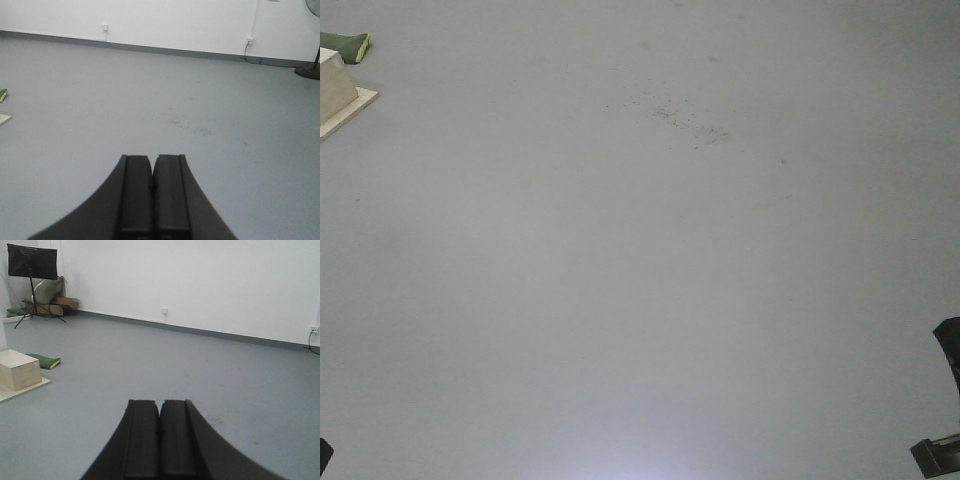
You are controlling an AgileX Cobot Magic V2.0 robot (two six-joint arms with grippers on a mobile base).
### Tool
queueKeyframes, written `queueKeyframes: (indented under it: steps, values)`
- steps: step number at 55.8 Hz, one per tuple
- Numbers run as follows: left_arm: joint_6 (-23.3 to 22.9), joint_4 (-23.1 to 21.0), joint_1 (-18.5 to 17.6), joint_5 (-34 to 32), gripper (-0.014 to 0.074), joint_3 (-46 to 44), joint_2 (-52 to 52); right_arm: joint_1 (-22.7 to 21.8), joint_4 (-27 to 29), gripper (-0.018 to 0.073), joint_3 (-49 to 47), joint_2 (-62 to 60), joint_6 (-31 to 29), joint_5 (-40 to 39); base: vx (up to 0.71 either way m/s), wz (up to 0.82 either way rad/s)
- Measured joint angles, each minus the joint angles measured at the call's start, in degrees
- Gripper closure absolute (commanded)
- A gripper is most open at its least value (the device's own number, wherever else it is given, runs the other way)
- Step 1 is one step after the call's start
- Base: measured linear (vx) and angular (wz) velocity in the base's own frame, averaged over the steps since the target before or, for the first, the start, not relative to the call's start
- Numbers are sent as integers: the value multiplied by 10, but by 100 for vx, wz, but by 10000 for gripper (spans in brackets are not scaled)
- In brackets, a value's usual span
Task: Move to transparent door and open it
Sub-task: 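Drive the base toward the white-framed sliding glass door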
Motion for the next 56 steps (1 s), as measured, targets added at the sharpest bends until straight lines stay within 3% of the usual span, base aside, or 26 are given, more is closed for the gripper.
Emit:
queueKeyframes:
  steps: [34,56]
  values:
    - [0,0,0,0,602,0,0,0,0,568,0,0,0,0,41,6]
    - [0,0,0,0,602,0,0,0,0,568,0,0,0,0,47,40]
